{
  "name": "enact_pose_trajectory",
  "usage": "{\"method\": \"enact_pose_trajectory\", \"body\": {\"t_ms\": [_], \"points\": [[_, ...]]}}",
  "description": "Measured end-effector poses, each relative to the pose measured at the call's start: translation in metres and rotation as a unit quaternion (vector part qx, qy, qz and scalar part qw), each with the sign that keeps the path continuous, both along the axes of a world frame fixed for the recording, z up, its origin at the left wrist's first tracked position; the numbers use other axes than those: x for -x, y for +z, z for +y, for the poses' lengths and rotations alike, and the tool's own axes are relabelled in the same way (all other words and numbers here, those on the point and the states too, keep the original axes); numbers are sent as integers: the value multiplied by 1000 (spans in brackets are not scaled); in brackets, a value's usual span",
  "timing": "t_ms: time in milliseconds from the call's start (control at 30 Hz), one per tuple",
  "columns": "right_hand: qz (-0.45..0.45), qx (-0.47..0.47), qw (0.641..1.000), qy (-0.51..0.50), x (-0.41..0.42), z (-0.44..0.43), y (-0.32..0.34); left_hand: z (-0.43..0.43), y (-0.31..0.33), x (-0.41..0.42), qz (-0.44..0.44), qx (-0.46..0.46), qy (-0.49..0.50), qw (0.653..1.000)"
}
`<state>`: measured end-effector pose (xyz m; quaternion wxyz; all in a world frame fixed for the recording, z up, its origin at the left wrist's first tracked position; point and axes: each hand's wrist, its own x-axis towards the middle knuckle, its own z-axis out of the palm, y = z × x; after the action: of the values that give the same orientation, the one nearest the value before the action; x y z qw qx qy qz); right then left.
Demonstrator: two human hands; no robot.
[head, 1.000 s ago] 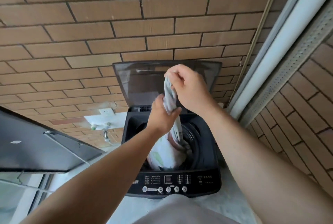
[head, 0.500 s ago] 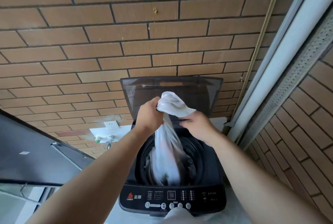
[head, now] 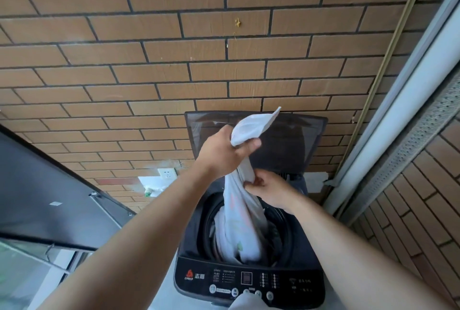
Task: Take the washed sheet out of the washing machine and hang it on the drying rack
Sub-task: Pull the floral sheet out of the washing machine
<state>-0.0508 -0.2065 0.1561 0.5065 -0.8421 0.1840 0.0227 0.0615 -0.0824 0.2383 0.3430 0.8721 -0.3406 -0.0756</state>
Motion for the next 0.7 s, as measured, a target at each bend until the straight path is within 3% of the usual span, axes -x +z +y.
{"method": "enact_pose_trajectory", "body": {"t_ms": [67,167,367,567,633,700], "points": [[-2,30,999,-23,2,0,-4,7,-4,-6,38,-65,-13,997],[-6,4,994,-106,8,-3,-12,22,-18,-9,5,-138,-16,990],[-14,-39,983,-179,7,-1,-6,36,-30,-11,29,-169,63,983],[-111,-175,959,-195,-4,1,8,34,-18,-11,121,-11,74,990],[-136,-182,956,-183,-4,3,15,32,-10,-10,227,118,46,966],[-143,-163,964,-155,-3,4,18,31,-2,-8,335,221,33,915]]}}
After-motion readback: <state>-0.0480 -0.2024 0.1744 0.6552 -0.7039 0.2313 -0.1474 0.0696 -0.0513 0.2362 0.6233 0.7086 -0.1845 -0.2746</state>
